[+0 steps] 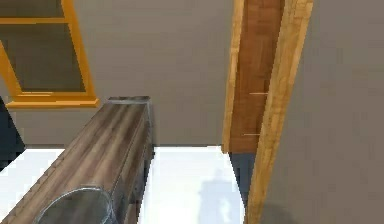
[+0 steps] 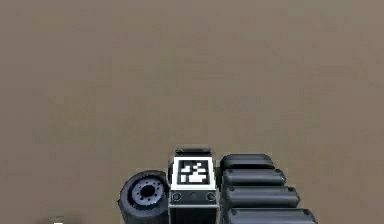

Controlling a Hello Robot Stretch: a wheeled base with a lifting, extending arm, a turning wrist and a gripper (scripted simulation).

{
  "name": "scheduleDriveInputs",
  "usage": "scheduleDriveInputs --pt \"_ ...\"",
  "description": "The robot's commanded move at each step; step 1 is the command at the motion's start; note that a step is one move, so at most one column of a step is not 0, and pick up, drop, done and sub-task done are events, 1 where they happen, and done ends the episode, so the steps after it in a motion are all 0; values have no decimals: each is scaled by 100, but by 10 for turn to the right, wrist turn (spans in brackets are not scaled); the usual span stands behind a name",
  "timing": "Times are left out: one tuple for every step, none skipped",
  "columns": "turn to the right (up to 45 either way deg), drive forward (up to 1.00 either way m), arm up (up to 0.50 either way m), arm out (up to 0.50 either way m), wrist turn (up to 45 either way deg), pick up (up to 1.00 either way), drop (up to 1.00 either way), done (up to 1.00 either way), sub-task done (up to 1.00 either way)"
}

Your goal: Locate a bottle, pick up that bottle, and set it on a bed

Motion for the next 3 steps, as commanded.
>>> scheduleDriveInputs --pt "0 100 0 0 0 0 0 0 0" --pt "-180 0 0 0 0 0 0 0 0" --pt "0 5 0 0 0 0 0 0 0"
